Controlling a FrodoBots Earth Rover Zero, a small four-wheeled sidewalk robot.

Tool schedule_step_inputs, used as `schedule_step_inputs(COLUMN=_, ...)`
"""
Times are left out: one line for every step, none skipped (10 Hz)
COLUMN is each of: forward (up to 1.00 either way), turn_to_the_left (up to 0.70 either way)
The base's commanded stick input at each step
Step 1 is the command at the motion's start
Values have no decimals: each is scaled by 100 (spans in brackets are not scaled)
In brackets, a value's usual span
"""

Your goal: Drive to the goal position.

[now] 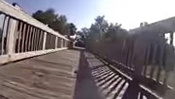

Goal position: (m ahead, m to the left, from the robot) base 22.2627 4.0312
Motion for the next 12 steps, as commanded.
schedule_step_inputs(forward=70, turn_to_the_left=0)
schedule_step_inputs(forward=70, turn_to_the_left=0)
schedule_step_inputs(forward=70, turn_to_the_left=0)
schedule_step_inputs(forward=70, turn_to_the_left=0)
schedule_step_inputs(forward=70, turn_to_the_left=0)
schedule_step_inputs(forward=70, turn_to_the_left=0)
schedule_step_inputs(forward=70, turn_to_the_left=8)
schedule_step_inputs(forward=70, turn_to_the_left=29)
schedule_step_inputs(forward=70, turn_to_the_left=35)
schedule_step_inputs(forward=70, turn_to_the_left=35)
schedule_step_inputs(forward=70, turn_to_the_left=31)
schedule_step_inputs(forward=70, turn_to_the_left=0)
